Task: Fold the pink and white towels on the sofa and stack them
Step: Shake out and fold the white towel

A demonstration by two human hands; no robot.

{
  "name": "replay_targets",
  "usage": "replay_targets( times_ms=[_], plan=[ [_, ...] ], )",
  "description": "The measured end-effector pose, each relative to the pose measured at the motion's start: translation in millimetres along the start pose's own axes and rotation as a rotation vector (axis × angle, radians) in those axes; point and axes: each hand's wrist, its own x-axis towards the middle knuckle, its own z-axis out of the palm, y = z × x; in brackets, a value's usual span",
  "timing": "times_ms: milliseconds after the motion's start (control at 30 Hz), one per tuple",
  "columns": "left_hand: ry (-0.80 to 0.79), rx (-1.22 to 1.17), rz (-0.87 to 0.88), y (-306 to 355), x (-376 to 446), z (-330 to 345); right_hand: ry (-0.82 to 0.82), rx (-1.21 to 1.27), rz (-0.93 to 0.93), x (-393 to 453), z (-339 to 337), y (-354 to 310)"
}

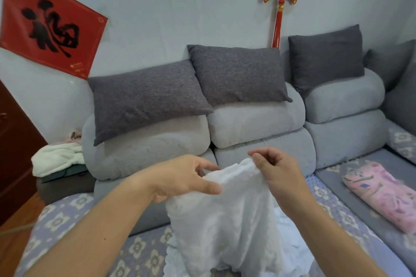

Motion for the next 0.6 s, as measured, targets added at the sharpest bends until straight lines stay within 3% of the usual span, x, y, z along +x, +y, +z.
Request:
replay_targets(
  times_ms=[133,200,267,400,600],
  plan=[
    [0.345,0.132,0.139,20,6,-6,-0.027,-0.129,-0.200,0,-9,3],
    [0.518,0.216,0.304,36,6,-7,-0.069,-0.388,-0.356,-1,-11,8],
    [0.543,0.314,0.456,49,5,-1,-0.017,-0.620,-0.474,4,-8,15],
    [0.518,0.483,0.530,63,4,12,0.293,-0.626,-0.352,18,-12,10],
    [0.615,0.399,0.587,75,-2,0,0.310,-0.598,-0.225,23,-24,3]
  ],
)
